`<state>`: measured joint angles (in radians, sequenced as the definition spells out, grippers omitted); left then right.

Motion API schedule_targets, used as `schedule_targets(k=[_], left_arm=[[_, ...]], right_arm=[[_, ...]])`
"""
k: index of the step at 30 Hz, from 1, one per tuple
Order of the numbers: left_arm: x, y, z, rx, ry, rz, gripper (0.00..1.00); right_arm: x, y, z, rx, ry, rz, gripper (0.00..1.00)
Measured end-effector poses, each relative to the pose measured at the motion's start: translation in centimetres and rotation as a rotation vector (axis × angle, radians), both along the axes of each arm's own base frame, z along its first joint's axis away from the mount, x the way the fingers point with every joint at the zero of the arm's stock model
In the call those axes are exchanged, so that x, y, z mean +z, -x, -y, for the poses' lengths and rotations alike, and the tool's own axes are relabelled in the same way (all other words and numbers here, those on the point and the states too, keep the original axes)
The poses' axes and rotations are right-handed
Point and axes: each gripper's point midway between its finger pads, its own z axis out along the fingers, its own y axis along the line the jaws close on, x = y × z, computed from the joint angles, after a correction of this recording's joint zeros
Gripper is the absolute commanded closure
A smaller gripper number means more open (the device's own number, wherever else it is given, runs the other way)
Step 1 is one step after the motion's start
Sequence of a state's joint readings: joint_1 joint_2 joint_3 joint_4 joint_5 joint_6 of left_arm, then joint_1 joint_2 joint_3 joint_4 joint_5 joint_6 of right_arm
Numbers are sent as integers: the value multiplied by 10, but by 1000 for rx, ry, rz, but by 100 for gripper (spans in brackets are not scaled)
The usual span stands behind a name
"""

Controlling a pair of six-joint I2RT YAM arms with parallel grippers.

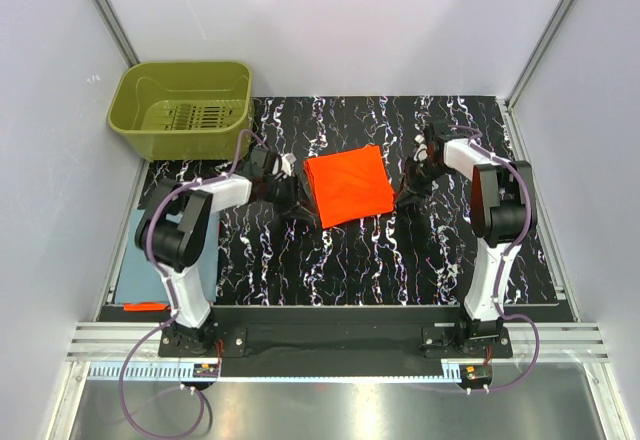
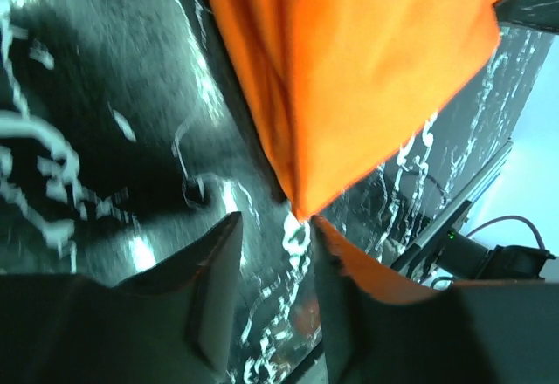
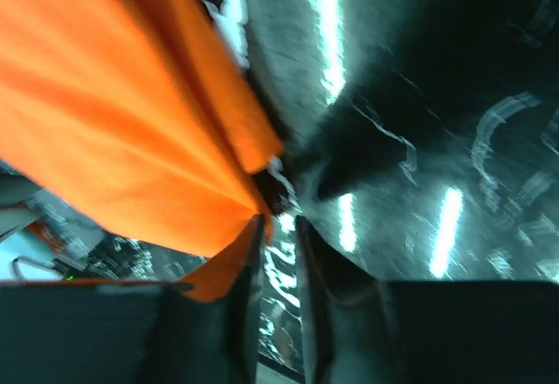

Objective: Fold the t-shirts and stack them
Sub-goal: Neatly place the folded tshirt to the corner

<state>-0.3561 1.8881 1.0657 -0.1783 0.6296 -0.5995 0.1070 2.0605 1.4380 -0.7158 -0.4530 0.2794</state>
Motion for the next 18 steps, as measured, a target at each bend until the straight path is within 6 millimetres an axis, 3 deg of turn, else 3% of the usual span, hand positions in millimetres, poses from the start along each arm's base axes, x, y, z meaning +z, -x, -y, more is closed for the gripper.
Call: schedule_targets(k=[5,9,13,18], left_arm=[[36,6,-13,13,-16,79,56],[79,0,-27,49,-15,208,56],[103,-2,-49,126,-27,289,52],[105,5,-83,257,-59,280,45]], right_arm=[[17,2,14,15,115,41,55],[58,-4,5,67,180,181,49],[97,-6,-35,205,220,386,39],[121,16,-100,473,219,666,34]])
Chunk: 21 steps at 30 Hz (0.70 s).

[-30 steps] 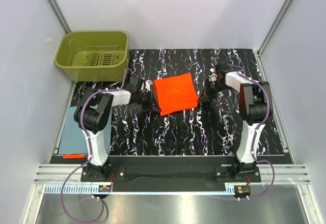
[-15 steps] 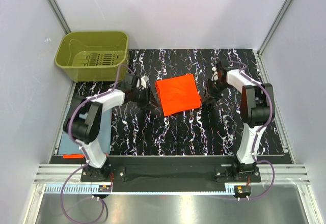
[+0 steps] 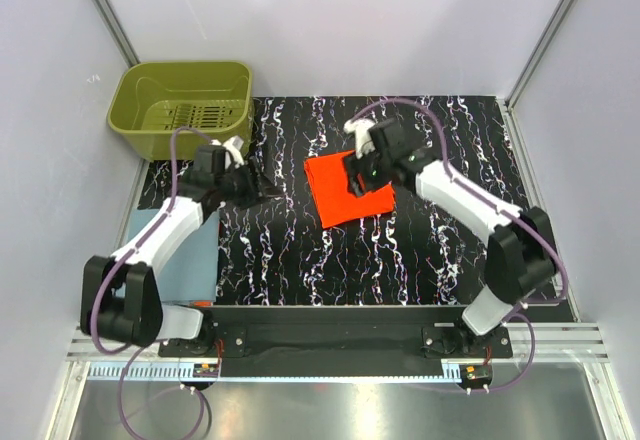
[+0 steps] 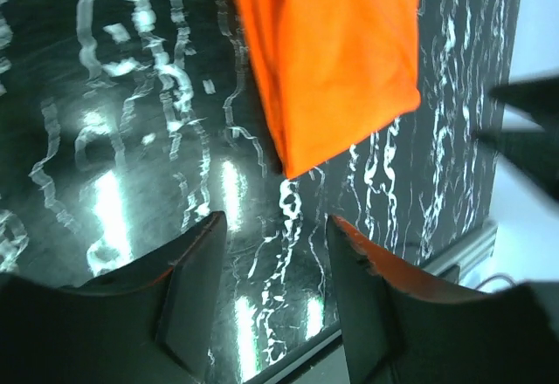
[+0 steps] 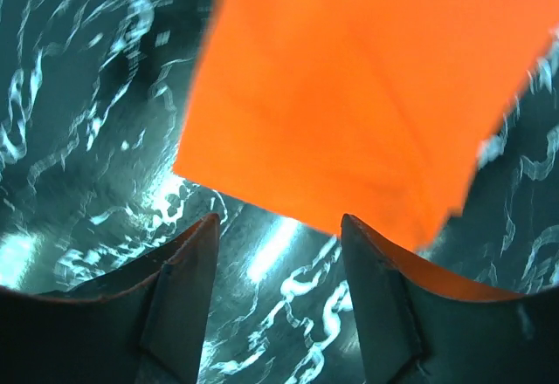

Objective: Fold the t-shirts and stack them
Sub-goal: Neatly place the folded tshirt to the corner

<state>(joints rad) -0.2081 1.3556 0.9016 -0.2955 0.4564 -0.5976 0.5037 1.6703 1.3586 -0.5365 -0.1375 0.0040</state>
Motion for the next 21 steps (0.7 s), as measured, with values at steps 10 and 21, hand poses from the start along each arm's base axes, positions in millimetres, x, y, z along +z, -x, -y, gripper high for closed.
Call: schedule_targets(k=[10,21], left_arm=[[20,30,-32,198,67,34,37],[16,53,-41,338,155,-6,21]], right_arm=[[-67,102,-39,843,305,469,20],[-92,75,-49,1042,527,729,34]])
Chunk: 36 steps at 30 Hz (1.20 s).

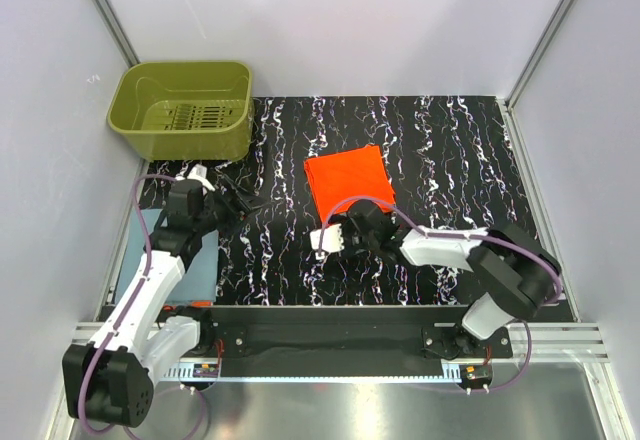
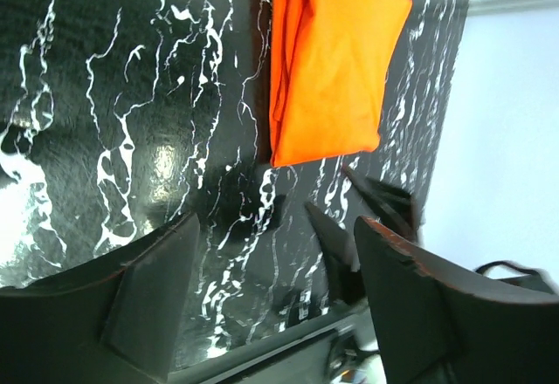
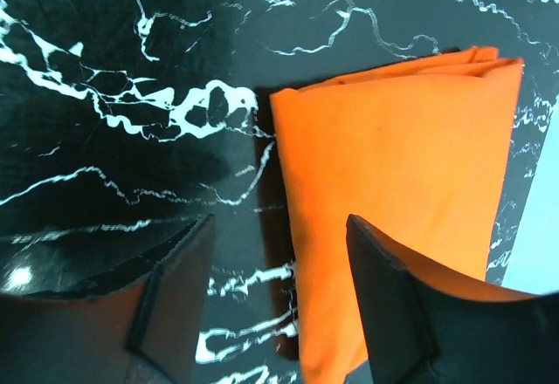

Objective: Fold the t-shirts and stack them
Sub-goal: Neatly place the folded tshirt to the corner

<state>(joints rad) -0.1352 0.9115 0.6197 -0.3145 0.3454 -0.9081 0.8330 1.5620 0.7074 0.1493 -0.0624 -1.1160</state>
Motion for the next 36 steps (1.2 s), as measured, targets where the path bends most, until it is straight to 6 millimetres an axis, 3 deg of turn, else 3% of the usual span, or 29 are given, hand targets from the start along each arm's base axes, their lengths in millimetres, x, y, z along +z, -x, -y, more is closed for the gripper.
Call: schedule_targets(k=[4,9,13,17,23,31,36], left_arm=[[-1,0,-1,37,33,-28,18],[-5,-1,1,57,64,-67,15],[-18,-2,5,55,84,-133,11],[-24,-10,12,39,122,-158,6],[-23,-41,30,1,207,-105,2],[-71,-67,73,-59,256,-172,1],[-80,-92,101,-90,283,-166,1]], right_arm=[[-20,-4,-5,16,35,23,39],[-21,-24,-19,1,31,127,52],[-28,-33,-21,-25,51,149,82],[-29,-37,-20,-45,57,151,100],[-15,-40,-19,-72,48,159,100],[31,-41,-21,-97,-31,186,100],[43,-42,-19,-110,-63,185,100]])
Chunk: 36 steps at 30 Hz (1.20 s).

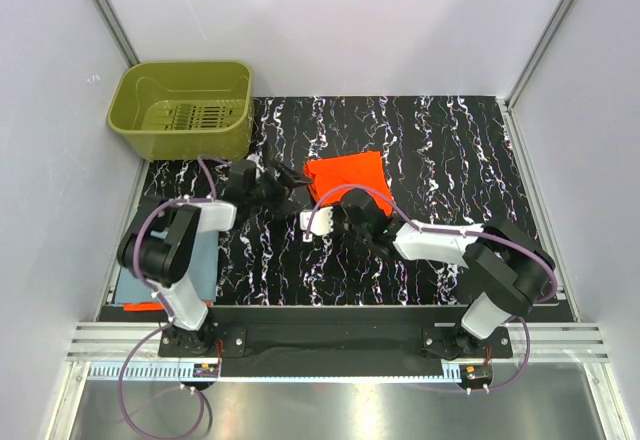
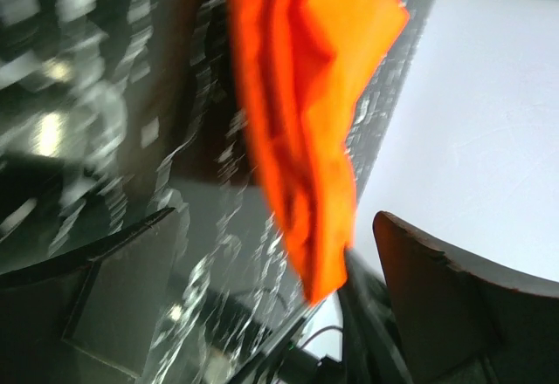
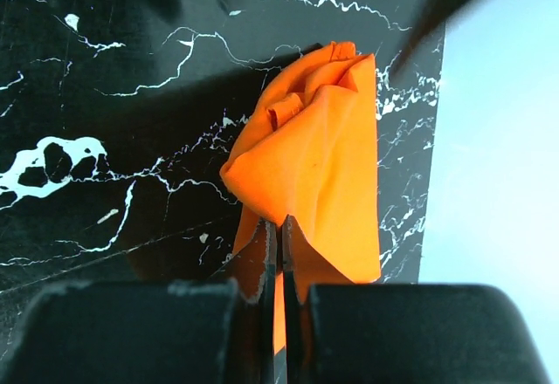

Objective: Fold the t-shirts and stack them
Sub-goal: Neatly place the folded tshirt to the corner

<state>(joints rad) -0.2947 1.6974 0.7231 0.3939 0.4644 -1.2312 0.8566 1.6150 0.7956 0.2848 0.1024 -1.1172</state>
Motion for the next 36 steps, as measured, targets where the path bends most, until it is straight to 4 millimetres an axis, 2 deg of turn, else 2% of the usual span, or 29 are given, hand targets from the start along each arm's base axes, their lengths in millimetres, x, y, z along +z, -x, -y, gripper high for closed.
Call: schedule_targets(k=[4,8,14,19,21,23,24,25,26,28,29,31,33,36], left_arm=[[4,-22,26,-11,52,41,1],[-6,-38,46,-16,61,17,1],[-23,-40,47,27,33,-62,1],[-23,-58,52,54,45,-77,2],[-25,-64,54,59,49,-78,9],[-25,-72,57,64,59,-71,19],[-27,-77,58,66,64,-64,36],[-29,-82,59,71,74,-59,45],[-33,-85,60,72,77,-55,55],[-44,-88,58,74,84,-53,79],[-49,-89,56,78,88,-60,85],[-53,-93,52,70,96,-49,100],[-50,-97,45,70,84,-20,100],[-47,-101,33,69,47,7,100]], right_arm=[[-2,-1,2,-10,-19,-30,100],[-1,-4,3,-30,-52,-63,100],[14,-14,-1,-57,-117,-71,100],[22,-16,-6,-63,-153,-81,100],[21,-16,-5,-68,-158,-89,100],[20,-15,-5,-73,-162,-97,100],[20,-15,-5,-76,-164,-102,99],[20,-14,-5,-80,-168,-106,94],[21,-14,-5,-85,-176,-111,79],[26,-12,-4,-104,-208,-127,65],[30,-10,-3,-113,-226,-138,47],[44,-4,0,-138,-277,-160,27],[64,2,5,-165,-342,-175,16],[103,16,16,-201,-467,-191,13]])
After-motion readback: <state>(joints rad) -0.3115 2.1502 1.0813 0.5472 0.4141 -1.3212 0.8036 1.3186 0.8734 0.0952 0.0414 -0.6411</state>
